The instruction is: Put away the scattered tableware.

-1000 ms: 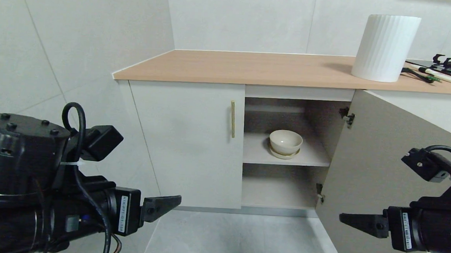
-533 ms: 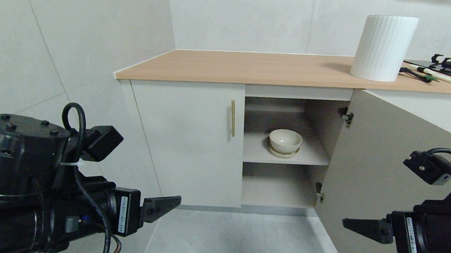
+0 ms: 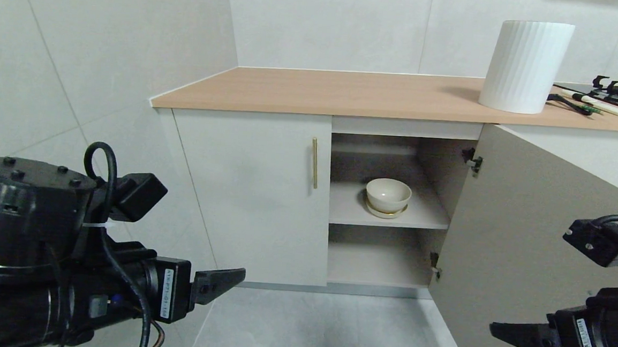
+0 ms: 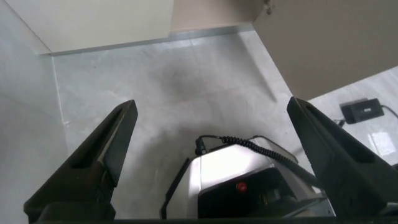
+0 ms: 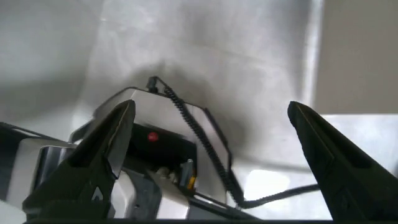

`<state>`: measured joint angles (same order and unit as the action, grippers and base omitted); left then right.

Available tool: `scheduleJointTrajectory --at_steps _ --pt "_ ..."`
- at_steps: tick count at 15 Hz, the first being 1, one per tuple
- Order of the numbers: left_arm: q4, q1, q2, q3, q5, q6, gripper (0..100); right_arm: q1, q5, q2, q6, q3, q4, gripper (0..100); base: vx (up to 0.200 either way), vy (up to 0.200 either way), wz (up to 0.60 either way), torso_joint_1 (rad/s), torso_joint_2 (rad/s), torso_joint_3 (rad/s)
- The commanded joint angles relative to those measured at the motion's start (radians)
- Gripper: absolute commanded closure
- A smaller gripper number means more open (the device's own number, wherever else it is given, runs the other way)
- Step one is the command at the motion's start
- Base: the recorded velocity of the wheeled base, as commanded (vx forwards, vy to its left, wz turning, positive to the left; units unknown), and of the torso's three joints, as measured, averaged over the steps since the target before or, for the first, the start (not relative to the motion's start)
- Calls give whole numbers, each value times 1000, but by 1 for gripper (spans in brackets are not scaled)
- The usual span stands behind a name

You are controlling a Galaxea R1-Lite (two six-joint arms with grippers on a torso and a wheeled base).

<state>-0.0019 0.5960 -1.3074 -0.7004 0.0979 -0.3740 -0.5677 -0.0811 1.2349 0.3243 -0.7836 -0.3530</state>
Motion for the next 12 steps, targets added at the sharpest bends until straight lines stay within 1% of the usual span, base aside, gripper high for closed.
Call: scheduleJointTrajectory --at_steps 1,4,6,7,8,9,10,12 --pt "-1 1 -1 -1 0 0 0 0 -16 -2 -8 -6 -26 0 0 -200 0 12 7 -2" --pt "-1 1 -3 1 0 0 0 0 -31 -3 -25 -11 -61 0 0 -200 0 -1 1 7" --pt "-1 1 -4 1 0 0 0 0 -55 -5 -45 -26 -136 0 0 -200 0 0 0 5" --pt "-1 1 -4 1 0 -2 0 0 -62 -5 -48 -32 -152 0 0 -200 0 2 -2 2" --pt "-1 1 -6 1 0 -2 0 0 -92 -5 -51 -48 -216 0 0 -200 0 7 7 7" --pt "-1 1 -6 2 -1 -2 0 6 -115 -5 -54 -55 -236 0 0 -200 0 -2 -2 2" --pt "-1 1 -6 4 -1 -2 0 22 -146 -5 -57 -57 -247 0 0 0 0 0 0 0" --pt "-3 1 -6 4 -1 -2 0 65 -276 -15 -77 -57 -268 0 0 0 0 0 0 0"
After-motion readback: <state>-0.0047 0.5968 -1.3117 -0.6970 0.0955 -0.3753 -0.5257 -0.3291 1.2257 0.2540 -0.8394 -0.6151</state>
